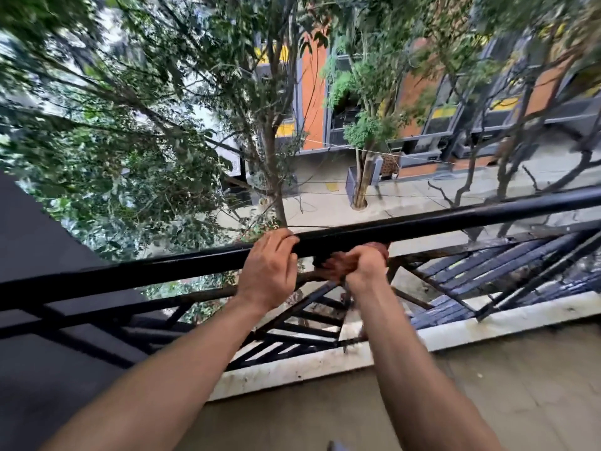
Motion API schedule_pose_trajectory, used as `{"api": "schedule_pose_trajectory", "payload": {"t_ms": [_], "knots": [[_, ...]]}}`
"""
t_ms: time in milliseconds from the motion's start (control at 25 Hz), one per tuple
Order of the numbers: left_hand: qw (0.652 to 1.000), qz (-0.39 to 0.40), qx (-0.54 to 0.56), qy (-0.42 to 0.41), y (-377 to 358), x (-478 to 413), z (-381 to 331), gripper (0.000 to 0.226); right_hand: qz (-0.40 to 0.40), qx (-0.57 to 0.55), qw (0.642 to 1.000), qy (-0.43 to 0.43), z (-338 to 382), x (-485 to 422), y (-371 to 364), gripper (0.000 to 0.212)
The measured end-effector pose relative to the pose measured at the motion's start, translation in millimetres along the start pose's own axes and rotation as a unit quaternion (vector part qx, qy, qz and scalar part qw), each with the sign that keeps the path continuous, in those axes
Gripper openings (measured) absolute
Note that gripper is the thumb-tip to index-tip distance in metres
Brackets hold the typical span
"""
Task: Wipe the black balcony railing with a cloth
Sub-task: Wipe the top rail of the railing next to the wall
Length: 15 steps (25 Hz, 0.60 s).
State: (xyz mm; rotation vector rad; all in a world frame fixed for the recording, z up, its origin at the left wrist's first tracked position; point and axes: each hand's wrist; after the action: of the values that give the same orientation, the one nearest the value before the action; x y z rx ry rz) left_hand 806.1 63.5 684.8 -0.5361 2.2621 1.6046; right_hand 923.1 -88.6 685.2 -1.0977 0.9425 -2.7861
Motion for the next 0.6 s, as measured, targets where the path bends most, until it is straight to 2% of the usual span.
{"api": "schedule_pose_trajectory", "payload": {"t_ms": [80,160,240,320,360,440,480,520,600], "knots": [[1.000,0.000,0.013,-0.007,1,-4,0,0.034,0.020,-0.090,0.996,-0.017,19,-8,13,0.028],[1.000,-0.012,0.016,-0.015,-1,0,1,0.033,0.050,-0.067,0.996,-0.028,1,-7,10,0.027],[0.999,-0.017,0.014,-0.033,-4,4,-1,0.033,0.079,0.016,0.996,-0.041,-31,7,4,0.019],[0.998,-0.024,0.009,-0.060,-9,-1,-3,0.034,0.003,0.035,0.998,-0.057,-30,6,21,0.024],[0.997,-0.027,0.006,-0.073,-10,-3,-5,0.035,-0.055,-0.026,0.997,-0.044,-16,2,35,0.021],[0.995,-0.028,0.001,-0.101,-13,-6,-10,0.035,-0.207,-0.187,0.959,0.052,24,-16,52,0.034],[0.993,-0.025,-0.001,-0.117,-16,-7,-14,0.035,-0.244,-0.182,0.944,0.128,34,-26,55,0.039],[0.991,-0.021,-0.001,-0.135,-21,-7,-18,0.035,-0.231,-0.103,0.949,0.190,32,-31,52,0.044],[0.985,-0.007,0.001,-0.173,-35,-5,-26,0.035,-0.157,0.116,0.954,0.229,13,-49,46,0.051]]}}
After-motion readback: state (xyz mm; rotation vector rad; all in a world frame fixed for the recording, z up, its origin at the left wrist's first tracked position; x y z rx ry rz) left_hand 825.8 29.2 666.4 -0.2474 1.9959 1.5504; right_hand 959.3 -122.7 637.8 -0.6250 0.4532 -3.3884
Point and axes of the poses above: each hand's wrist, its own x-axis away from the middle knuckle, its own y-axis out of the back of the hand, z = x × y, and after that the axes turned 2 degrees about x, right-handed
